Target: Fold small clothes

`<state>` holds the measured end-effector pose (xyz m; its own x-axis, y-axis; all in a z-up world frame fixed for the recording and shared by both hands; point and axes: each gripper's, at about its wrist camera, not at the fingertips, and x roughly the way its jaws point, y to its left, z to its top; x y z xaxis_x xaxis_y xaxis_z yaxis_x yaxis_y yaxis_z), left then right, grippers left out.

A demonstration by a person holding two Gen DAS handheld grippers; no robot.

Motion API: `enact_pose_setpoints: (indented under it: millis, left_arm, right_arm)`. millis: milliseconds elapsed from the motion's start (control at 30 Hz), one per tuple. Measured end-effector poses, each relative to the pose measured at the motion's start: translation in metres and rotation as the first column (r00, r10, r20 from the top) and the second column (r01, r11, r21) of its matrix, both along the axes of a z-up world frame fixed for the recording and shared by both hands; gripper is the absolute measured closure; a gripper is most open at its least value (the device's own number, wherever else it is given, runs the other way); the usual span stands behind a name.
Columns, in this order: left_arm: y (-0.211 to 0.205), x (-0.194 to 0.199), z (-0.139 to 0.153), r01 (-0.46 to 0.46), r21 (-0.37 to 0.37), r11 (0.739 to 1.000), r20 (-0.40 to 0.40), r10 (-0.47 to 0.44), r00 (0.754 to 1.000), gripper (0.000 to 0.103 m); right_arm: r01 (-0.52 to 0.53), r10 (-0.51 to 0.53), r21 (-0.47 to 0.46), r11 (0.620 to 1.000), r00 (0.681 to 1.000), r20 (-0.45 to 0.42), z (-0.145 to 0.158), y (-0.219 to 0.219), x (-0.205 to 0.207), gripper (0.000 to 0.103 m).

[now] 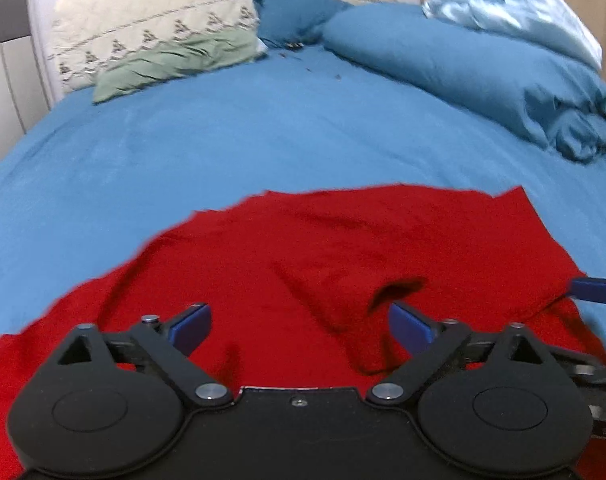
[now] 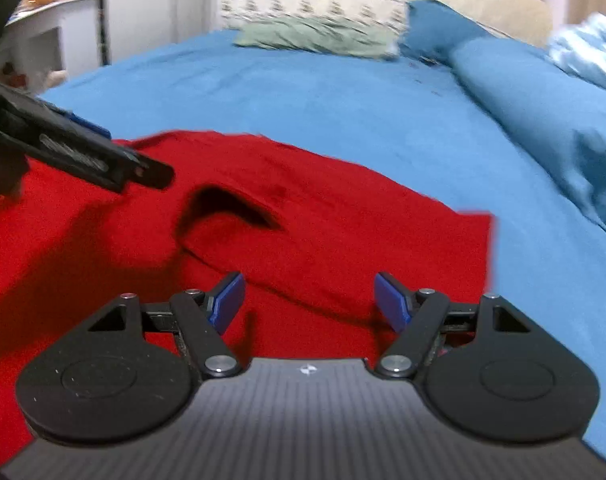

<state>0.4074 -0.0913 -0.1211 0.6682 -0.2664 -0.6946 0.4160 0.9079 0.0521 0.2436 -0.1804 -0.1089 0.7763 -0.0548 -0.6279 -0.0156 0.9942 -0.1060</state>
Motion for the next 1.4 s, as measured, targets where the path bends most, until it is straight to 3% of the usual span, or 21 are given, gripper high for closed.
enact_pose_setpoints:
  millis: [167,267,367,467,533,600,700,967,1033,1067,1100,1200,1300,1400]
  left_arm:
    - [-0.022,0.014,-0.026,-0.013,0.015,1.000,-0.022,0.013,1.000,0.023]
    - [-0.013,0.025,-0.030,-0.062,-0.087,0.994,-0.083,0.055,0.995,0.035]
    - [0.009,0.033,-0.029,-0.176,-0.216,0.960,-0.133,0.150,0.980,0.039]
    - [0.043,0.031,-0.030,-0.300,-0.316,0.900,-0.166,0.259,0.951,0.040]
    - [0.061,0.026,-0.032,-0.324,-0.354,0.877,-0.168,0.282,0.945,0.042]
    - [0.071,0.023,-0.036,-0.297,-0.383,0.875,-0.171,0.249,0.953,0.042]
    - [0.074,0.019,-0.038,-0.255,-0.385,0.887,-0.148,0.213,0.966,0.042]
    - [0.072,0.022,-0.039,-0.261,-0.406,0.876,-0.139,0.223,0.965,0.050]
    - [0.070,0.021,-0.040,-0.254,-0.394,0.884,-0.131,0.219,0.967,0.059]
    - [0.070,0.021,-0.040,-0.250,-0.386,0.888,-0.125,0.218,0.968,0.071]
    - [0.069,0.022,-0.039,-0.245,-0.371,0.896,-0.118,0.216,0.969,0.095]
    - [0.072,0.019,-0.030,-0.238,-0.354,0.905,-0.074,0.227,0.971,0.098]
    - [0.093,0.006,-0.007,-0.291,-0.382,0.877,0.018,0.322,0.947,0.098]
    - [0.126,-0.007,0.010,-0.386,-0.395,0.834,0.098,0.456,0.885,0.098]
  right_arm:
    - [0.090,-0.090,0.074,0.993,0.996,-0.007,0.001,-0.022,-0.023,0.009]
    - [0.127,-0.126,0.058,0.990,0.992,-0.018,-0.001,-0.027,-0.019,0.009]
    - [0.165,-0.164,0.058,0.985,0.986,-0.017,-0.004,-0.032,-0.018,0.009]
    - [0.192,-0.191,0.091,0.977,0.981,-0.021,-0.008,-0.044,-0.020,0.009]
    - [0.210,-0.209,0.119,0.970,0.978,-0.024,-0.009,-0.049,-0.023,0.009]
    - [0.223,-0.221,0.138,0.965,0.975,-0.033,-0.011,-0.055,-0.023,0.009]
    - [0.235,-0.230,0.137,0.962,0.972,-0.049,-0.015,-0.058,-0.023,0.009]
    - [0.254,-0.249,0.113,0.960,0.967,-0.064,-0.019,-0.063,-0.022,0.009]
    - [0.256,-0.250,0.111,0.960,0.966,-0.068,-0.020,-0.064,-0.021,0.009]
    - [0.255,-0.249,0.107,0.961,0.966,-0.070,-0.021,-0.064,-0.021,0.009]
    - [0.253,-0.247,0.101,0.962,0.966,-0.071,-0.022,-0.064,-0.020,0.009]
    - [0.250,-0.245,0.076,0.965,0.967,-0.072,-0.025,-0.063,-0.017,0.008]
    - [0.243,-0.240,0.049,0.969,0.969,-0.062,-0.028,-0.061,-0.012,0.008]
    - [0.219,-0.219,0.007,0.976,0.974,-0.051,-0.029,-0.055,-0.006,0.008]
